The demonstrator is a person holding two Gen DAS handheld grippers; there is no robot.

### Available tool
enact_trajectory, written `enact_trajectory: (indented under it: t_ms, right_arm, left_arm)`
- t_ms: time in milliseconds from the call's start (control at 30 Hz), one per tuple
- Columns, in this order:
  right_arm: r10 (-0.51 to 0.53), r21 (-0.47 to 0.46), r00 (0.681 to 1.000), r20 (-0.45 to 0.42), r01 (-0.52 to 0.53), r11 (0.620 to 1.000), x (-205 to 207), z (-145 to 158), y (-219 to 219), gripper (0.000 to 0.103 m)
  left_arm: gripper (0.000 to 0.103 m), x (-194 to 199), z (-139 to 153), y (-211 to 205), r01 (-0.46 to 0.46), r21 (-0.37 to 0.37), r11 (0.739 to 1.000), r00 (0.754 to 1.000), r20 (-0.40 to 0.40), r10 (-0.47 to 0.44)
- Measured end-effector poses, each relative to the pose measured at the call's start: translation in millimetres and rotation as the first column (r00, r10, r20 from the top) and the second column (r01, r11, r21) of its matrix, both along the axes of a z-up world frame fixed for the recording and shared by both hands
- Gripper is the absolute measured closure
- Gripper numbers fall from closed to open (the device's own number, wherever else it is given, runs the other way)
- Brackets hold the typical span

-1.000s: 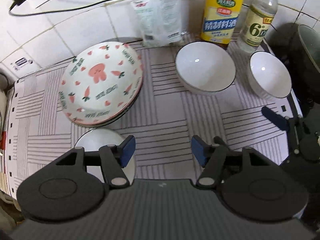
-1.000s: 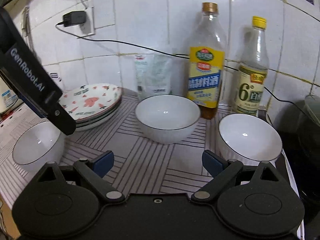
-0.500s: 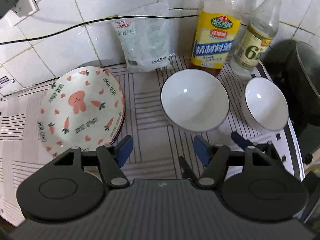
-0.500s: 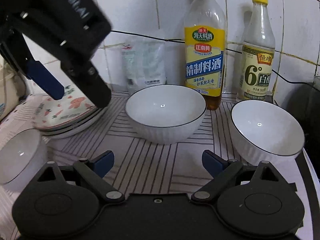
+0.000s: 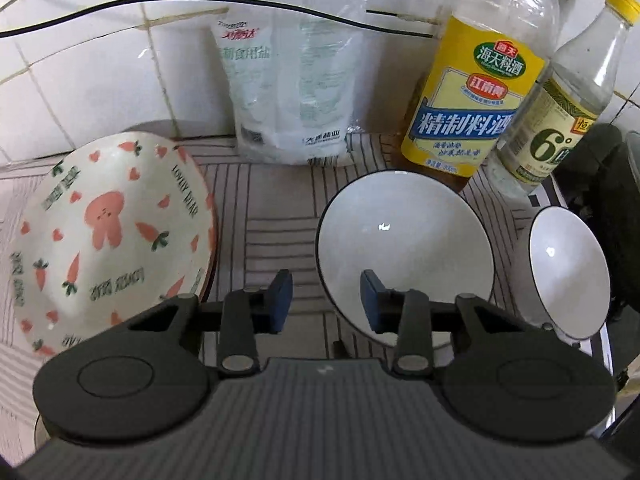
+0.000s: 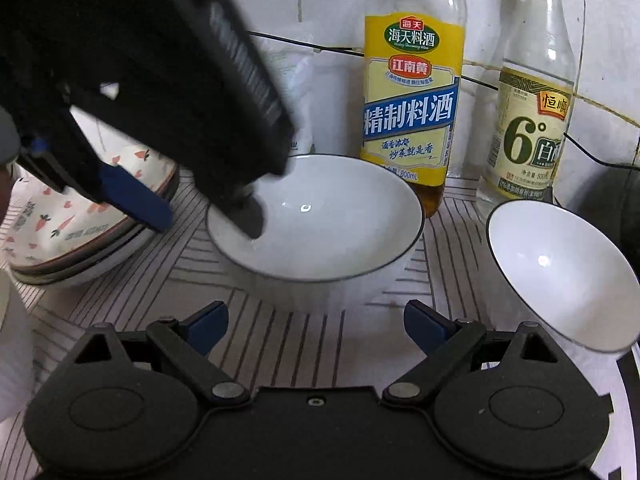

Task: Organize plates and bowls
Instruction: 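Close the left gripper on the rim of a second white bowl, then carry the second bowl with the left gripper over the first bowl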

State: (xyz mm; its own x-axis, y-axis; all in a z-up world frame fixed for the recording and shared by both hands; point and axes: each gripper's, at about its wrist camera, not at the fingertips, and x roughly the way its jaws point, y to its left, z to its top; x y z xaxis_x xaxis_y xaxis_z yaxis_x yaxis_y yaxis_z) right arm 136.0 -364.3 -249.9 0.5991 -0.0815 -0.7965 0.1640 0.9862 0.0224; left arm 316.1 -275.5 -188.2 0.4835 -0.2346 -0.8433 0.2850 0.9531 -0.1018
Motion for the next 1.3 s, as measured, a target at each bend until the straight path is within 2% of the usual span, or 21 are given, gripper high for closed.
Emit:
enact_trajectory:
  t_ms: [33, 100, 233, 367, 433, 567, 800, 1100, 1300]
  right_arm:
    - [0.004, 0.01, 1.0, 0.001, -0.004, 1.0, 2, -1, 0, 0.006]
    - [0.014, 0.02, 1.0, 0.011, -0.014, 1.0, 5, -1, 2, 0.006]
    - [0.015, -0.011, 1.0, 0.012, -0.015, 1.0, 13, -5, 6, 0.006]
    - [-0.012, 0.008, 1.0, 0.021, 0.012, 1.0, 19, -9, 4, 0.007]
    - [-0.017, 0.0, 1.0, 0.02, 0.017, 1.0, 24, -9, 5, 0.01]
    - [-0.016, 0.063, 1.0, 0.013, 0.015, 0.998, 23, -6, -1, 0.011]
    - [0.012, 0.076, 0.999, 0.033, -0.014, 0.997, 4, 13, 5, 0.012]
    - [0.073, 0.091, 0.994, 0.079, -0.08, 0.993, -32, 63, 22, 0.012]
    - [0.156, 0.119, 0.982, 0.105, -0.168, 0.979, -46, 93, 38, 0.012]
  left_arm:
    - [0.069, 2, -2, 0, 0.005, -0.006, 1.0, 1.0, 0.006, -0.005]
    - [0.078, 6, -6, 1, 0.02, -0.008, 1.0, 1.0, 0.0, -0.02]
    - [0.085, 14, -16, 5, 0.019, -0.039, 0.999, 0.999, -0.039, -0.021]
    - [0.091, 16, -21, 8, 0.019, -0.068, 0.998, 0.998, -0.063, -0.024]
    - [0.091, 13, -18, 4, 0.038, -0.035, 0.999, 0.998, -0.048, -0.04]
    - [0.091, 5, -10, 2, 0.077, -0.007, 0.997, 0.996, -0.031, -0.077]
    - [0.09, -14, 11, 16, 0.076, -0.003, 0.997, 0.994, -0.077, -0.076]
    - [0.09, -59, 52, 45, 0.087, -0.009, 0.996, 0.995, -0.055, -0.088]
    - [0.09, -87, 77, 77, 0.07, -0.001, 0.998, 0.997, -0.043, -0.07]
